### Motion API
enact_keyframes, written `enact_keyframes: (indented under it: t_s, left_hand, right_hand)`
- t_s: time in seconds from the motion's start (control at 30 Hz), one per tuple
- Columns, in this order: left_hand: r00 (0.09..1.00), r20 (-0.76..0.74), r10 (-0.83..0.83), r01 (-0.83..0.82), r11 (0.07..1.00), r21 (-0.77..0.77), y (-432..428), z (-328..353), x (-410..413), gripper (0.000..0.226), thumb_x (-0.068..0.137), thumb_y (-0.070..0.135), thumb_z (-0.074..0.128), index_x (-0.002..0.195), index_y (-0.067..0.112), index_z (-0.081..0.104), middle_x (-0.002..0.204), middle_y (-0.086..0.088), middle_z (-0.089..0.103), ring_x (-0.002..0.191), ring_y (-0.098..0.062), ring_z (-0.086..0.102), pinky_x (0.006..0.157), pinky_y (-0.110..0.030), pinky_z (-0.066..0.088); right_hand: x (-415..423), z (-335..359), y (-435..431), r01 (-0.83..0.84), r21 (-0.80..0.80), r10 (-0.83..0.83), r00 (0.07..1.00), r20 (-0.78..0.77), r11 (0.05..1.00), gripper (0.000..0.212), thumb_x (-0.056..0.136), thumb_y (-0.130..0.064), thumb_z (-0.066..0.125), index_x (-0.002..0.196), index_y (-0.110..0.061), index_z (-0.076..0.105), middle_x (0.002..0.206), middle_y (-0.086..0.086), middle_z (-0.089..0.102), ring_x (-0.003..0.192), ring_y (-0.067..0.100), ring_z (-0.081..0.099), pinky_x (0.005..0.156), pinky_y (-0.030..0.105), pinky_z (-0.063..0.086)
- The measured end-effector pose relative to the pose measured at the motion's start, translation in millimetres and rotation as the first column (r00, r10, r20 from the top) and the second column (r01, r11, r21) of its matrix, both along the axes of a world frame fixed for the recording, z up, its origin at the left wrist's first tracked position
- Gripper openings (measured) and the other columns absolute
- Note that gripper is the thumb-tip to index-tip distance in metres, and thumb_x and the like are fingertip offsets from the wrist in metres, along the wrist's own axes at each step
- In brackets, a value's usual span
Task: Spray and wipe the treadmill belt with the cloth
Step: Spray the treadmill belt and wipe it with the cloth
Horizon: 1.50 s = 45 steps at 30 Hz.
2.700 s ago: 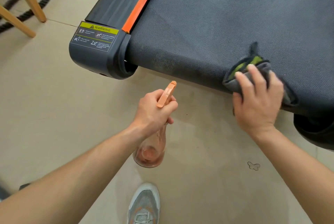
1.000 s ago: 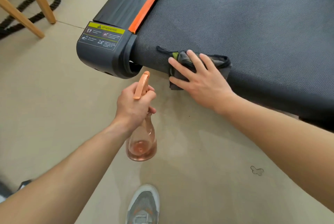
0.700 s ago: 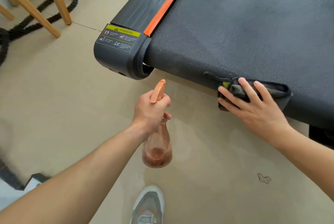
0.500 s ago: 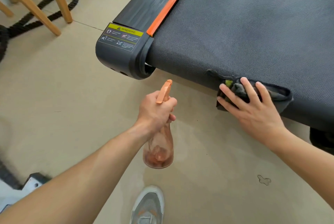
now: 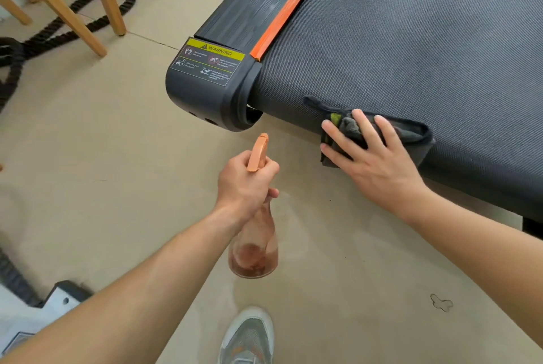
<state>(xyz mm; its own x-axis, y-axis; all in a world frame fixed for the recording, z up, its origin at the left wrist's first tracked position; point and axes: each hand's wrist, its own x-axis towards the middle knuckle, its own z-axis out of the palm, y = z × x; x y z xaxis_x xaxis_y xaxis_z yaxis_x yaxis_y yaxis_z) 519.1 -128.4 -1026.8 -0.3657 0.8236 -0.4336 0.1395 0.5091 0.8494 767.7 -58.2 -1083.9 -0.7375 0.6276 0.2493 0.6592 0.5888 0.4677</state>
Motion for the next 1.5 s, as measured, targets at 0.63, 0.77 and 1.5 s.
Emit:
enact_keyframes:
  t_s: [0.63, 0.77, 1.5]
  left_hand:
    - [0.978, 0.04, 0.206, -0.209, 0.974, 0.085, 6.6, 6.2, -46.7, 0.007, 0.09, 0.013, 0.069, 0.083, 0.015, 0.068, 0.063, 0.01, 0.061, 0.044, -0.019, 0.062, 0.06, -0.034, 0.051]
    - [0.977, 0.065, 0.205, -0.21, 0.974, 0.082, 4.3, 8.1, -48.9, 0.012, 0.089, 0.011, 0.069, 0.079, 0.016, 0.066, 0.057, 0.013, 0.059, 0.042, -0.018, 0.06, 0.059, -0.033, 0.052]
    - [0.983, 0.017, 0.182, -0.183, 0.974, 0.132, 14.4, 18.0, -28.3, 0.005, 0.089, 0.013, 0.07, 0.084, 0.013, 0.069, 0.077, -0.001, 0.065, 0.043, -0.018, 0.063, 0.064, -0.037, 0.055]
  right_hand:
    - [-67.0, 2.5, 23.5, 0.116, -0.021, -0.118, 0.987, -0.109, 0.993, 0.057, 0.099, -0.029, 0.048, 0.155, -0.031, 0.036, 0.17, 0.013, 0.016, 0.144, 0.055, 0.028, 0.113, 0.069, 0.022]
    - [-113.3, -3.3, 41.8, 0.113, -0.008, -0.113, 0.982, -0.151, 0.994, 0.051, 0.099, -0.026, 0.049, 0.148, -0.019, 0.039, 0.168, 0.014, 0.021, 0.146, 0.05, 0.03, 0.115, 0.064, 0.026]
    - [-148.1, 8.7, 64.2, 0.061, -0.025, -0.065, 0.979, -0.194, 0.998, 0.038, 0.098, -0.024, 0.044, 0.134, -0.016, 0.054, 0.162, 0.012, 0.036, 0.139, 0.049, 0.042, 0.112, 0.062, 0.036]
